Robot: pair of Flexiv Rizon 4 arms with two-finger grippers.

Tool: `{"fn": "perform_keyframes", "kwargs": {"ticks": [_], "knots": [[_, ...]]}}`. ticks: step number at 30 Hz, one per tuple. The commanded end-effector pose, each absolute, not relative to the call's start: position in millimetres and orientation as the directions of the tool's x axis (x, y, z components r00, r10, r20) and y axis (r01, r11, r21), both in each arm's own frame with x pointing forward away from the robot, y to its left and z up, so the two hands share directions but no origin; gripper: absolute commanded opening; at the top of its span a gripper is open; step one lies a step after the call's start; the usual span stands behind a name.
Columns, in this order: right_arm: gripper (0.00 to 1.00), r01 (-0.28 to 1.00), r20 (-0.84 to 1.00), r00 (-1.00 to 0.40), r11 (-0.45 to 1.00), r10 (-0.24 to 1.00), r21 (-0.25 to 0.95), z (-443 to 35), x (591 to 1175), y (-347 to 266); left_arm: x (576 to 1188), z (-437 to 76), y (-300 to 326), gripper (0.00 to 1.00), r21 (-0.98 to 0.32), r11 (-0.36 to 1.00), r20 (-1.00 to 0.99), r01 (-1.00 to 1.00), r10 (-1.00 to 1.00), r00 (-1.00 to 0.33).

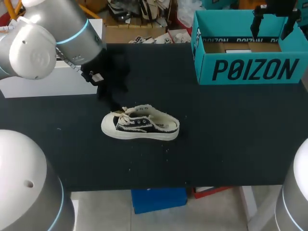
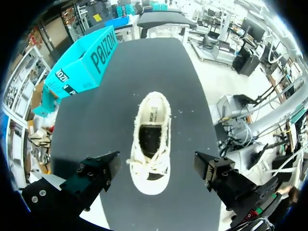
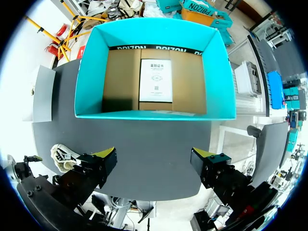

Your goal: Take the shoe out of the shoebox, open the shoe tongue, remove and reinsert the insole, then place the shoe into the shoebox

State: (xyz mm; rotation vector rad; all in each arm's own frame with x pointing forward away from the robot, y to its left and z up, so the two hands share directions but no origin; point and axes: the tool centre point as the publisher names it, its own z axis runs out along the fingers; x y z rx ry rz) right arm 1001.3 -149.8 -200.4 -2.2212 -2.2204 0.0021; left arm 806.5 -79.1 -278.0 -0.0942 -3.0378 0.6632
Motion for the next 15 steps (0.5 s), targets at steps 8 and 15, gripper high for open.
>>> {"fn": "perform_keyframes", "kwargs": {"ticks": [8,15], "knots": [[1.0,1.0,0.0,0.0,0.0,1.0,-0.002,-200.3,1001.1,-149.8,782.7,-281.7,-32.1,1.0,-0.614,0.789,0.055,-0.024,0.012,-0.998],[1.0,1.0,0.0,0.0,0.0,1.0,-0.002,-200.3,1001.1,-149.8,781.3,-282.4,-23.7,1.0,-0.618,0.785,0.005,0.041,0.056,-0.998]]}}
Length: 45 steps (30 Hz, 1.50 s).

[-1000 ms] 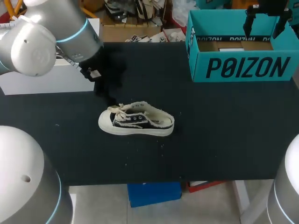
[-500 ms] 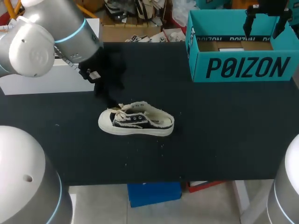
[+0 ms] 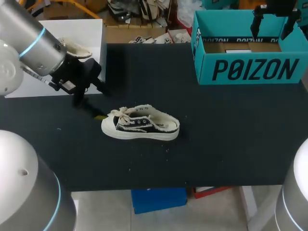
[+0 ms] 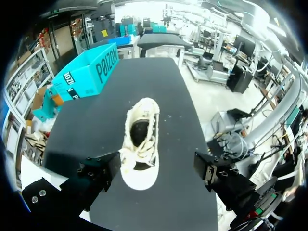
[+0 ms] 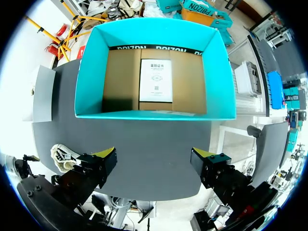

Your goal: Take the shoe out of the shoebox, open the shoe tongue, remove and reinsert the insole, then place the shoe into the shoebox

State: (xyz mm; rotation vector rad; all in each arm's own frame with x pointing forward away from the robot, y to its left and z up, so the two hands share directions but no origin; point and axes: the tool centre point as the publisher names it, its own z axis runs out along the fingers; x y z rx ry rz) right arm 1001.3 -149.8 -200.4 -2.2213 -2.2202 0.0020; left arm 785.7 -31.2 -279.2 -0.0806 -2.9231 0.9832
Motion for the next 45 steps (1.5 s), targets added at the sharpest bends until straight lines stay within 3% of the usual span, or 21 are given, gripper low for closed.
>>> {"fn": "perform_keyframes", "kwargs": {"ticks": [1,9,10,14,16,17,31,33,35,40,42,45], "knots": [[1.0,1.0,0.0,0.0,0.0,1.0,-0.002,-200.3,1001.1,-149.8,782.5,-283.0,-22.7,1.0,-0.618,0.785,0.011,0.035,0.053,-0.999],[1.0,1.0,0.0,0.0,0.0,1.0,-0.002,-200.3,1001.1,-149.8,782.5,-283.0,-22.7,1.0,-0.618,0.785,0.011,0.035,0.053,-0.999],[1.0,0.991,-0.097,-0.12,0.125,0.988,0.045,-193.3,1008.1,-143.2,782.5,-283.0,-22.7,1.0,-0.618,0.785,0.011,0.035,0.053,-0.999],[1.0,0.813,-0.132,-0.554,0.568,0.822,0.125,-177.7,996.8,-113.4,782.5,-283.0,-22.7,1.0,-0.618,0.785,0.011,0.035,0.053,-0.999],[1.0,0.622,-0.153,-0.752,0.767,0.641,0.154,-173.4,973.7,-98.3,782.5,-283.0,-22.7,1.0,-0.618,0.785,0.011,0.035,0.053,-0.999],[1.0,0.446,-0.163,-0.867,0.879,0.471,0.168,-171.4,952.8,-89.4,782.5,-283.0,-22.7,1.0,-0.618,0.785,0.011,0.035,0.053,-0.999],[1.0,0.446,-0.163,-0.867,0.879,0.471,0.168,-171.4,952.8,-89.4,782.5,-283.0,-22.7,1.0,-0.618,0.785,0.011,0.035,0.053,-0.999],[1.0,0.259,-0.142,-0.951,0.959,0.274,0.12,-168.5,959.3,-73.0,782.5,-283.0,-22.7,1.0,-0.618,0.785,0.011,0.035,0.053,-0.999],[1.0,0.071,-0.099,-0.991,0.986,0.087,0.152,-164.4,956.4,-53.7,782.5,-283.0,-22.7,1.0,-0.618,0.785,0.011,0.035,0.053,-0.999],[1.0,-0.348,0.027,-0.931,0.908,-0.364,0.232,-163.7,918.2,-5.6,782.5,-283.0,-22.7,1.0,-0.618,0.785,0.011,0.035,0.053,-0.999],[1.0,-0.422,0.063,-0.894,0.88,-0.444,0.218,-164.3,901.7,11.0,782.5,-283.0,-22.7,1.0,-0.618,0.785,0.011,0.035,0.053,-0.999],[1.0,-0.423,0.063,-0.893,0.879,-0.445,0.219,-164.3,901.7,11.0,782.5,-283.0,-22.7,1.0,-0.618,0.785,0.011,0.035,0.053,-0.999]]}}
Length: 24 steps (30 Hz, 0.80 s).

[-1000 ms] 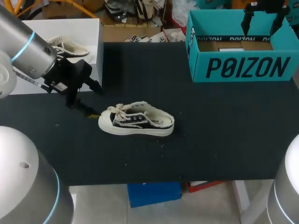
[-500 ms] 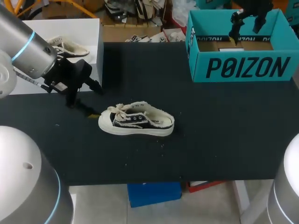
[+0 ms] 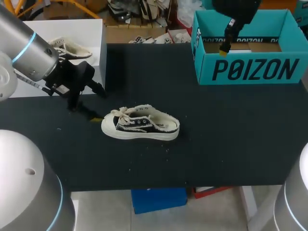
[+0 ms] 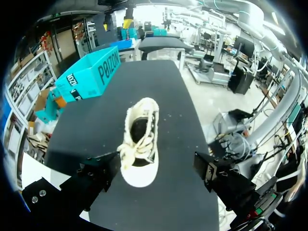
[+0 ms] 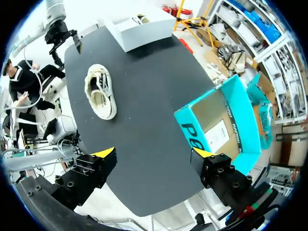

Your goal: Take the shoe out of the shoebox, open the shoe tongue, remove and reinsert the insole, then place the shoe into the shoebox

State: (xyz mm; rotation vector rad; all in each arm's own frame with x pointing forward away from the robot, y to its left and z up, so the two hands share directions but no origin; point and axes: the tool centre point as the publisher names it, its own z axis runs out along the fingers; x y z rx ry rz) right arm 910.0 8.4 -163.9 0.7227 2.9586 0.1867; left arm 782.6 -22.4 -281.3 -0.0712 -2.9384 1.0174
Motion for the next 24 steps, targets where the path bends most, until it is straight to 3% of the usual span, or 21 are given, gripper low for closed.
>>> {"fn": "perform_keyframes", "kwargs": {"ticks": [1,15,24], "knots": [[1.0,-0.423,0.063,-0.893,0.879,-0.445,0.219,-164.3,901.7,11.0,782.5,-283.0,-22.7,1.0,-0.618,0.785,0.011,0.035,0.053,-0.999],[1.0,-0.423,0.063,-0.893,0.879,-0.445,0.219,-164.3,901.7,11.0,782.5,-283.0,-22.7,1.0,-0.618,0.785,0.011,0.035,0.053,-0.999],[1.0,-0.334,-0.173,-0.94,0.898,-0.294,0.287,-213.5,851.7,44.6,782.5,-283.0,-22.7,1.0,-0.618,0.785,0.011,0.035,0.053,-0.999]]}}
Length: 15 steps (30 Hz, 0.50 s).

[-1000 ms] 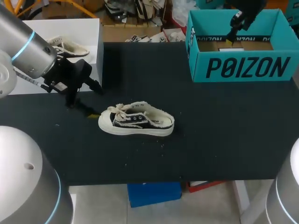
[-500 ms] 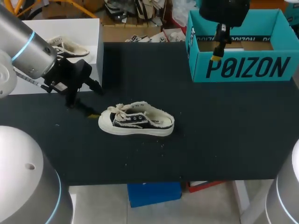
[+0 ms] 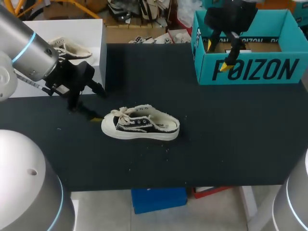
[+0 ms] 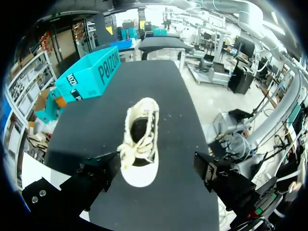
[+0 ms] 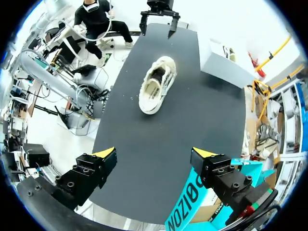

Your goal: Take the shoe out of the shoebox, open the shoe tongue, remove and reinsert the insole, then place the shoe into the shoebox

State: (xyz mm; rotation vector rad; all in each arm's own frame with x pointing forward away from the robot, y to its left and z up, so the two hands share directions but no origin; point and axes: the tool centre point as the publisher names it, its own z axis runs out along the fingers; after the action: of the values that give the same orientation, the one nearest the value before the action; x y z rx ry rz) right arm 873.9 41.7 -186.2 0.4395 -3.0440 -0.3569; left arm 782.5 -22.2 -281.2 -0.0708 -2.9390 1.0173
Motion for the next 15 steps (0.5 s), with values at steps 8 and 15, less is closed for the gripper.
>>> {"fn": "perform_keyframes", "kwargs": {"ticks": [8,15], "knots": [[1.0,-0.231,-0.257,-0.953,0.934,-0.161,0.274,-236.8,834.9,66.0,782.5,-283.0,-22.7,1.0,-0.618,0.785,0.011,0.035,0.053,-0.999],[1.0,-0.22,-0.213,-0.965,0.915,-0.154,0.337,-248.6,831.1,77.9,782.5,-283.0,-22.7,1.0,-0.618,0.785,0.011,0.035,0.053,-0.999]]}}
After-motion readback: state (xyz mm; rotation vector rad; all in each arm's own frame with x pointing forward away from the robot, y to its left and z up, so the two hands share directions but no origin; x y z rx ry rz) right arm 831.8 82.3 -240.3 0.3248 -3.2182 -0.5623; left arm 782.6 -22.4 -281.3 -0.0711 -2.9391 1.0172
